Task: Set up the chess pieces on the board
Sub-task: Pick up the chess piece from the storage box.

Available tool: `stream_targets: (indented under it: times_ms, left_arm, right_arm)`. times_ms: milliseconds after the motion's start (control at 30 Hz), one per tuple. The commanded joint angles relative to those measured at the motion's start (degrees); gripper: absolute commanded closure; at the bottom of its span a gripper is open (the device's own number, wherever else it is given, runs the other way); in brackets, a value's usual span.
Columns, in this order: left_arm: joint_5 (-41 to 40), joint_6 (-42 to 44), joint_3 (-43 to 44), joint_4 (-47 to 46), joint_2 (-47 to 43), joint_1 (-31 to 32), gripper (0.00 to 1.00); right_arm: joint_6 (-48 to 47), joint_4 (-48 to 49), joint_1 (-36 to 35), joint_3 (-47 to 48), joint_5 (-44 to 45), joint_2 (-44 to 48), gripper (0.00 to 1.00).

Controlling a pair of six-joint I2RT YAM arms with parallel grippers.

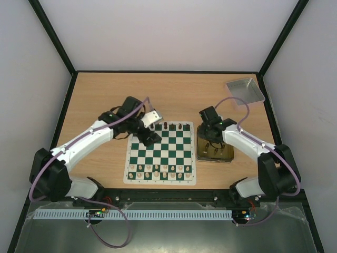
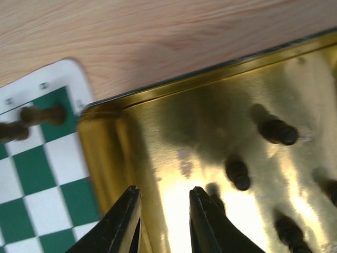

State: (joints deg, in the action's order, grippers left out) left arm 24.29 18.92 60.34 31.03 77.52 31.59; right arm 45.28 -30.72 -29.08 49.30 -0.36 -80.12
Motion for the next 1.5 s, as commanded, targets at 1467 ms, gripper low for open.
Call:
stream_targets:
  times_ms: [1467]
  left_arm:
    - [-4.2, 0.2, -7.7, -8.3, -9.8, 11.6, 0.01]
  right_arm:
    - [-1.2, 3.9, 6.0, -8.5, -4.7, -1.3, 0.76]
